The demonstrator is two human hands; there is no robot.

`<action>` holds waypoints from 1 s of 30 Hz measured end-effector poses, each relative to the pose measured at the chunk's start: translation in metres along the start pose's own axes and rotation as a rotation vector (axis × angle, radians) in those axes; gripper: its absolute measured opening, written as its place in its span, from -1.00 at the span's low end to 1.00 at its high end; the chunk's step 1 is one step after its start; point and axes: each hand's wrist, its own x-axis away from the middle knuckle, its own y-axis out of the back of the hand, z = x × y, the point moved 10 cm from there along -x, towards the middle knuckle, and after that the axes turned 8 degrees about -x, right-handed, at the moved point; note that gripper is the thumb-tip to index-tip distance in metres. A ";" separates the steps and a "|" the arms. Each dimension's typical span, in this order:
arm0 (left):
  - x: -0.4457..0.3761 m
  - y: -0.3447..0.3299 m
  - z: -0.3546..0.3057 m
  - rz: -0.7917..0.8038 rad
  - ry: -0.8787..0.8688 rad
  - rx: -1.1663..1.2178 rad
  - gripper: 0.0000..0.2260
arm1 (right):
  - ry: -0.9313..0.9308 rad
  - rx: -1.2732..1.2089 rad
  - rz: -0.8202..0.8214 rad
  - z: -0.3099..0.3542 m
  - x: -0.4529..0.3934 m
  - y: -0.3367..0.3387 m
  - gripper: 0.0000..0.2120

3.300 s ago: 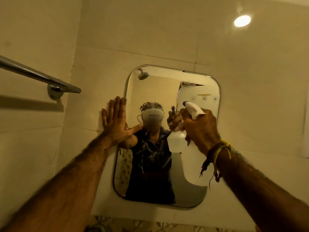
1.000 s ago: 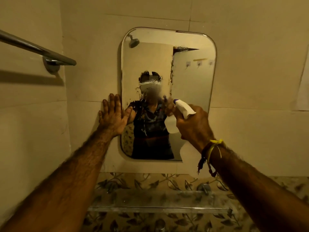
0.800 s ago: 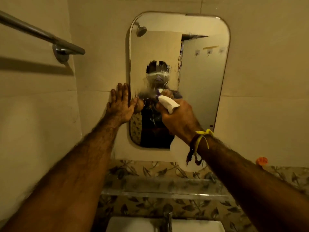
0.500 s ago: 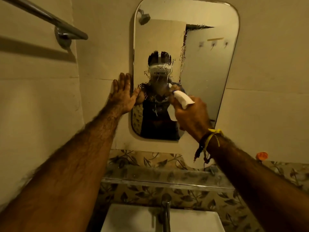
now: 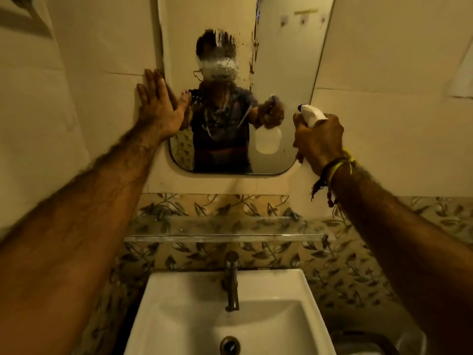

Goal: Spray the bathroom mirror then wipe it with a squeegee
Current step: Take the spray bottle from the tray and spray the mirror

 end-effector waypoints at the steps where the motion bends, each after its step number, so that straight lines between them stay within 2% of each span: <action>1: 0.003 -0.007 0.002 -0.001 -0.004 0.004 -0.18 | 0.017 0.018 0.029 0.000 0.004 -0.004 -0.62; 7: 0.018 -0.008 0.005 -0.170 -0.127 -0.025 -0.22 | 0.139 0.033 0.211 0.014 0.030 -0.049 -0.79; 10: 0.023 -0.011 0.005 -0.179 -0.135 -0.091 -0.25 | 0.250 0.082 0.286 0.035 0.051 -0.085 -0.83; 13: 0.024 -0.011 0.008 -0.148 -0.118 -0.099 -0.29 | 0.355 0.134 0.344 0.056 0.072 -0.119 -0.76; 18: 0.028 -0.006 0.008 -0.096 -0.149 -0.094 -0.34 | 0.330 0.244 0.455 0.044 0.092 -0.159 -0.84; 24: 0.027 -0.008 0.009 -0.038 -0.107 -0.114 -0.31 | 0.223 0.393 0.538 -0.004 0.099 -0.156 -0.80; 27: 0.027 -0.011 0.007 -0.017 -0.048 -0.106 -0.28 | 0.169 0.450 0.519 -0.022 0.091 -0.138 -0.83; 30: 0.028 -0.014 0.003 0.003 0.018 -0.046 -0.24 | 0.211 0.483 0.420 -0.018 0.080 -0.111 -0.79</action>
